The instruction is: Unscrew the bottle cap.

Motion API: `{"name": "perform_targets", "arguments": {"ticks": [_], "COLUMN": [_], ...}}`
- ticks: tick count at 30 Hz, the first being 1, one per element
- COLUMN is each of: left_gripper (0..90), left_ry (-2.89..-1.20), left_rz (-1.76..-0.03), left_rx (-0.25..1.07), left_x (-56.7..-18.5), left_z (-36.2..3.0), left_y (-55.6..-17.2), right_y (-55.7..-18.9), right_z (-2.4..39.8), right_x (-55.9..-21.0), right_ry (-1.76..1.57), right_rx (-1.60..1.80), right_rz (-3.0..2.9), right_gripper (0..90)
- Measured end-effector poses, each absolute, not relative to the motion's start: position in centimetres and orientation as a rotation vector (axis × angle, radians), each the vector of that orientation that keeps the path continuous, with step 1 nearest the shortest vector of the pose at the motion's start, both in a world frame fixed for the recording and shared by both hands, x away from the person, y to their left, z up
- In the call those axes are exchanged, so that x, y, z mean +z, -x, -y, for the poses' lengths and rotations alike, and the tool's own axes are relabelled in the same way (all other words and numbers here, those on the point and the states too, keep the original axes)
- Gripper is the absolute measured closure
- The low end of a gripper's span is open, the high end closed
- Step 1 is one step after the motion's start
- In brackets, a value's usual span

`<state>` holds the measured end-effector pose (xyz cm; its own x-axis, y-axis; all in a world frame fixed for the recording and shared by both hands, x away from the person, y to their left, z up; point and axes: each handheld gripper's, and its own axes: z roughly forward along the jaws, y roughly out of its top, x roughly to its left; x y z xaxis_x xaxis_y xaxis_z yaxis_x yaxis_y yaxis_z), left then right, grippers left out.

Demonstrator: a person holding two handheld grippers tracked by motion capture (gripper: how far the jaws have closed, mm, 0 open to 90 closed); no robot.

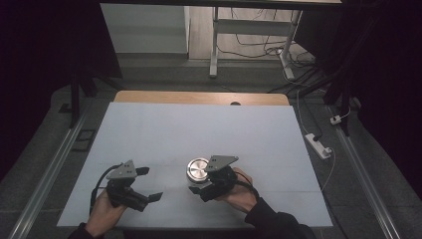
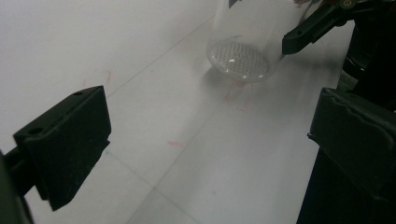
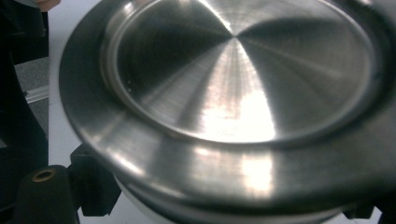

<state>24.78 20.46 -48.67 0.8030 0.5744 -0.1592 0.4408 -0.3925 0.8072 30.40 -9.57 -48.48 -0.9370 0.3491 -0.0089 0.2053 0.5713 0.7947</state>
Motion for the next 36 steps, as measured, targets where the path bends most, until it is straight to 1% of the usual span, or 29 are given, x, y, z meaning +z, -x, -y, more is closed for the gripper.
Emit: {"name": "perform_targets", "arguments": {"ticks": [3, 9, 12, 13, 14, 18, 20, 21, 22, 27, 33, 36], "left_gripper": [0.0, 0.0, 0.0, 0.0, 0.0, 0.0, 0.0, 0.0, 0.0, 0.0, 2.8, 5.9], "left_ry": [-2.055, -2.082, -2.083, -2.083, -2.079, -2.085, -2.091, -2.091, -2.098, -2.138, -2.169, -2.162], "left_rz": [-0.735, -0.648, -0.559, -0.559, -0.509, -0.45, -0.379, -0.379, -0.326, -0.188, -0.062, -0.019], "left_rx": [0.178, 0.181, 0.157, 0.157, 0.138, 0.122, 0.093, 0.093, 0.066, 0.024, -0.01, -0.018], "left_x": [-48.4, -47.7, -47.2, -47.2, -46.9, -46.4, -45.9, -45.9, -45.7, -45.3, -45.3, -45.3], "left_z": [-19.9, -18.4, -17.4, -17.4, -16.9, -16.0, -15.3, -15.3, -14.7, -13.3, -11.6, -11.2], "left_y": [-25.2, -26.5, -27.4, -27.4, -27.9, -28.6, -29.1, -29.1, -29.5, -30.4, -30.7, -30.7], "right_y": [-30.4, -30.4, -30.5, -30.5, -30.5, -30.4, -30.4, -30.4, -30.4, -30.4, -30.0, -29.9], "right_z": [9.6, 9.6, 9.7, 9.7, 9.7, 9.8, 9.8, 9.8, 9.8, 9.8, 9.6, 9.6], "right_x": [-48.5, -48.5, -48.5, -48.5, -48.5, -48.5, -48.5, -48.5, -48.5, -48.6, -48.6, -48.5], "right_ry": [-0.467, -0.459, -0.44, -0.44, -0.436, -0.396, -0.38, -0.362, -0.352, -0.269, -0.187, -0.157], "right_rx": [1.304, 1.309, 1.311, 1.311, 1.32, 1.331, 1.339, 1.342, 1.351, 1.355, 1.351, 1.334], "right_rz": [-2.634, -2.639, -2.646, -2.646, -2.653, -2.668, -2.678, -2.686, -2.696, -2.734, -2.782, -2.792], "right_gripper": [14.4, 14.4, 14.4, 14.4, 14.4, 14.4, 14.4, 14.4, 14.4, 14.4, 14.4, 14.4]}}
